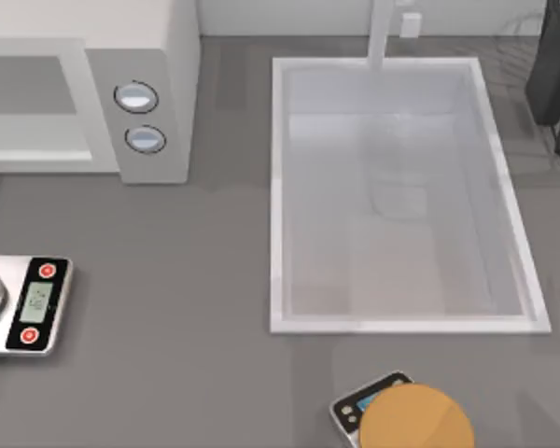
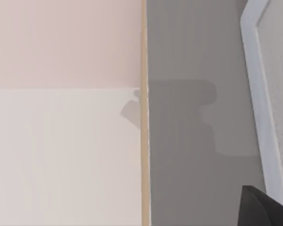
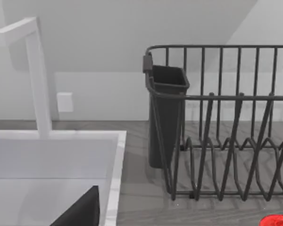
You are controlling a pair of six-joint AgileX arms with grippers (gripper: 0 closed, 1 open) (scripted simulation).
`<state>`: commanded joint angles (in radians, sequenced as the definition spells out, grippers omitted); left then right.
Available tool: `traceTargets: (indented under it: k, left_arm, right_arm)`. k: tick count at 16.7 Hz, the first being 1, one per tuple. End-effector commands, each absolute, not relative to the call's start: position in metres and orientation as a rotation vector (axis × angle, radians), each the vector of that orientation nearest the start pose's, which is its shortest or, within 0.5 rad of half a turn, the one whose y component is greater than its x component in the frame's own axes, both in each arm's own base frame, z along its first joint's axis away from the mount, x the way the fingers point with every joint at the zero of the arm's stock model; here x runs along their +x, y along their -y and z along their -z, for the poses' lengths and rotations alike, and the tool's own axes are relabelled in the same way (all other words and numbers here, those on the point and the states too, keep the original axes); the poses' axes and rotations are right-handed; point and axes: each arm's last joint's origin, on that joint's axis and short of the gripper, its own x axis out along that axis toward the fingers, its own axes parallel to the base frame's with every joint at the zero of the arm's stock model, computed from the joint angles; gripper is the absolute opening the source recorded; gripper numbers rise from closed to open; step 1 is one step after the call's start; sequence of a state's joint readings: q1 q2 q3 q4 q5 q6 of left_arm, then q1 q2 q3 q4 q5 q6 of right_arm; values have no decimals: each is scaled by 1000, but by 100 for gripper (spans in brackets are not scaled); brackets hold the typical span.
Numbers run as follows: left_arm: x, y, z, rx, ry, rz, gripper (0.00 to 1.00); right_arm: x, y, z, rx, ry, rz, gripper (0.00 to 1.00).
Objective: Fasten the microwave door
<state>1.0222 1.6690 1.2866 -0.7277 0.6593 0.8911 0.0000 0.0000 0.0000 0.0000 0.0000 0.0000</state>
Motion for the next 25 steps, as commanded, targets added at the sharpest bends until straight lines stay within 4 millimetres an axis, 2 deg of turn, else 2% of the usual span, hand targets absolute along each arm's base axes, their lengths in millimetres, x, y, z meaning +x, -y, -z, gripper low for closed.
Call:
traceTargets:
  k: [3,5,7,13,15,18,21,23,25]
  left_arm:
    - [195,-280,-248,6,-769,30,0]
    - [196,-280,-243,4,-771,31,0]
    - [196,-283,-226,0,-776,31,0]
    - [195,-286,-157,17,-778,17,0]
    - [193,-284,-145,9,-785,19,0]
    - [193,-284,-144,8,-785,19,0]
    - [195,-283,-155,53,-773,7,0]
    - [210,-271,-164,132,-770,22,0]
    - [226,-248,-168,199,-767,55,0]
  right_arm:
    - [106,1,-160,0,0,0,100]
    - [106,1,-160,0,0,0,100]
    - [106,1,-160,0,0,0,100]
    - [106,1,-160,0,0,0,100]
    - [106,1,-160,0,0,0,100]
    - [106,1,-160,0,0,0,100]
    - [106,1,-160,0,0,0,100]
    - [106,1,-160,0,0,0,100]
    - [106,1,-160,0,0,0,100]
